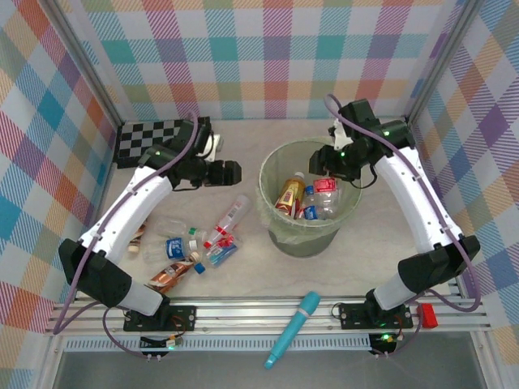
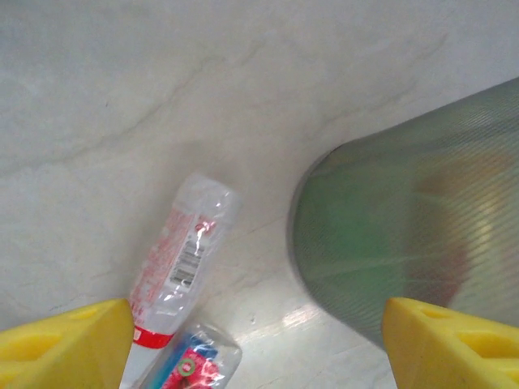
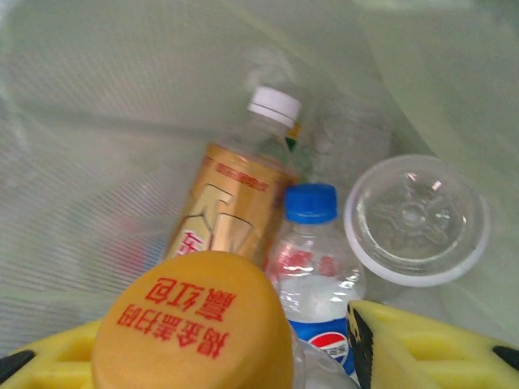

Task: Put the plastic bottles in the bin

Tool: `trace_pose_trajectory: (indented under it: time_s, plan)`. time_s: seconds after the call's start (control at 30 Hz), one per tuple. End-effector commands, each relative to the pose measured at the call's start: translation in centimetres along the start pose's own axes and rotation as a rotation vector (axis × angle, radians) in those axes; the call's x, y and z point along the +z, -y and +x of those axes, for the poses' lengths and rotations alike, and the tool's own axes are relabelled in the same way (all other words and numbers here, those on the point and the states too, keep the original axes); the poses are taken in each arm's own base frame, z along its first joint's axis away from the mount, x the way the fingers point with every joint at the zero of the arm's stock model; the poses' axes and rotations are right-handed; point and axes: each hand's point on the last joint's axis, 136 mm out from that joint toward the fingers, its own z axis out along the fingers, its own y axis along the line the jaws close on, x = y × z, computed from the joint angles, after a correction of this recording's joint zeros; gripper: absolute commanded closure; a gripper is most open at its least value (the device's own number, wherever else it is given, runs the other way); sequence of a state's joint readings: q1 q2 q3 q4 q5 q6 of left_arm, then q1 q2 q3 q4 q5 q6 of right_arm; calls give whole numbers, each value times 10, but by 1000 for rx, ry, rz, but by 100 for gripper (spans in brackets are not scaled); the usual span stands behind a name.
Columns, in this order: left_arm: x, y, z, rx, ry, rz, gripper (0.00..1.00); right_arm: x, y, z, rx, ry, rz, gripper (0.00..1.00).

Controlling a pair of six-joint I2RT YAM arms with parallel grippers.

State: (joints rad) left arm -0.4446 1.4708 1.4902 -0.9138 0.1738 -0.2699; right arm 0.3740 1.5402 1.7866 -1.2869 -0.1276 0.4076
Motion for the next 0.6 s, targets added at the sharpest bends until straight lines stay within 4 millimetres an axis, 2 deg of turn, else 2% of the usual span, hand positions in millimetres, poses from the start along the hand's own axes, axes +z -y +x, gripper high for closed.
trace_pose_trajectory:
  time_s: [0.0,0.13,0.37,0.57]
  plan:
    - [15,-5,11,28,-36,-5,20,8,18,14,39,-45,90,76]
    - [33,-7,23,39,-84,15,20,9,25,18,43,-57,132,67]
    - [61,-13,36,15,-133,76,20,-9,24,16,45,-47,157,43]
    - [71,-25,43,33,-165,23,20,-23,13,6,1,-18,157,37]
